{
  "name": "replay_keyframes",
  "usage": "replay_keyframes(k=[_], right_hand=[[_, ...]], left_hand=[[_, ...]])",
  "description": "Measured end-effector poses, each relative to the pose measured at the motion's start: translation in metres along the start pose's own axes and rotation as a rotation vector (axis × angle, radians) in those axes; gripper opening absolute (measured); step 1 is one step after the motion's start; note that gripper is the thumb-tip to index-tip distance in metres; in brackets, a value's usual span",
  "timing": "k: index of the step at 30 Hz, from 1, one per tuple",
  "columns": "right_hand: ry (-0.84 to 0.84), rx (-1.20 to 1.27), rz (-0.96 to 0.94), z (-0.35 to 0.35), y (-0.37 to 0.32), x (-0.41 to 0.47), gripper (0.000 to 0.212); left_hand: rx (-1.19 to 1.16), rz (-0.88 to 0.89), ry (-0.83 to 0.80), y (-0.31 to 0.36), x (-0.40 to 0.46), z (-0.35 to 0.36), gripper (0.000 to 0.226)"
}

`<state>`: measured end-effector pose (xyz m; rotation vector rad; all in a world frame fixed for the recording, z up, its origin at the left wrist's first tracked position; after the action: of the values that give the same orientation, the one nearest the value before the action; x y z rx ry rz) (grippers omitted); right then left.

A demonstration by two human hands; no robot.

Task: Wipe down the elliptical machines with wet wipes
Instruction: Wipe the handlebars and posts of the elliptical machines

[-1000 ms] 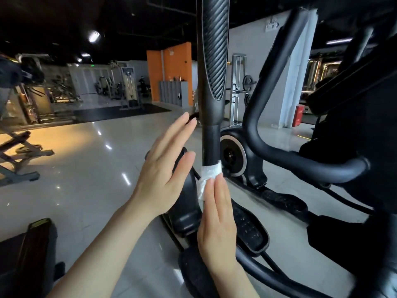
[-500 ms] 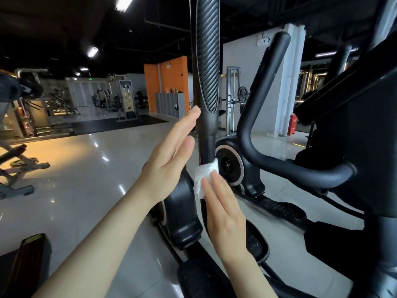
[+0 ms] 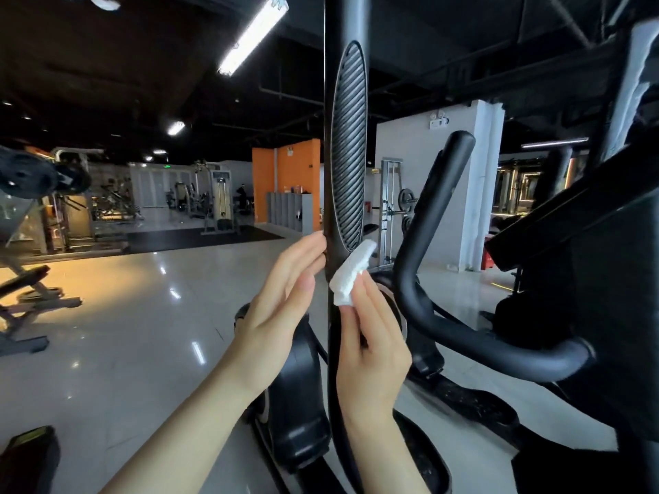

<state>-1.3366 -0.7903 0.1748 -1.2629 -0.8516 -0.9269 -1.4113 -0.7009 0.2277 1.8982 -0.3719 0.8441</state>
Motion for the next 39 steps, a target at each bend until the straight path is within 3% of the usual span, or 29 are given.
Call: replay_keyframes(k=[7, 14, 17, 21, 25, 30, 32, 34, 39], right_hand=[[-0.045, 0.494, 0.4, 0.002, -0.004, 0.04, 0.034], [-0.08, 0.526, 0.174, 0.012, -0.041, 0.137, 0.033], [-0.109, 0.48, 0.04, 0.021, -0.059, 0.2, 0.019], [-0.206, 0.493, 0.018, 0.027, -0.079, 0.272, 0.023], [-0.296, 0.483, 0.021, 0.024, -0.06, 0.241, 0.013], [-0.24, 0.507, -0.015, 0.019, -0.04, 0.192, 0.027], [-0.221, 0.505, -0.058, 0.021, -0.053, 0.216, 0.02], [-0.209, 0.501, -0.086, 0.025, -0.072, 0.252, 0.036], [-0.118, 0.512, -0.246, 0.036, -0.117, 0.339, 0.048]], left_hand=[[0.209, 0.032, 0.117, 0.016, 0.005, -0.001, 0.04], [0.483, 0.25, 0.287, 0.073, 0.059, 0.003, 0.04], [0.425, 0.23, 0.301, 0.092, 0.086, 0.0, 0.038], [0.394, 0.218, 0.386, 0.104, 0.099, -0.009, 0.036], [0.311, 0.188, 0.419, 0.104, 0.096, -0.008, 0.042], [0.33, 0.187, 0.503, 0.102, 0.096, -0.003, 0.037], [0.411, 0.188, 0.52, 0.108, 0.1, -0.005, 0.032], [0.585, 0.203, 0.558, 0.118, 0.109, -0.011, 0.028], [1.014, 0.297, 0.64, 0.12, 0.144, -0.004, 0.059]])
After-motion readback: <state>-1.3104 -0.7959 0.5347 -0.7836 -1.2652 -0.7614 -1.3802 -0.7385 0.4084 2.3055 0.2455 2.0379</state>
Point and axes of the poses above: each hand's wrist, its own x-axis towards the middle knuckle, its own z-axis out of the palm, y = z × x, the point moved 5 cm from there along x, towards the middle knuckle, and after that the axes turned 8 degrees about -y, right-handed, at the moved point
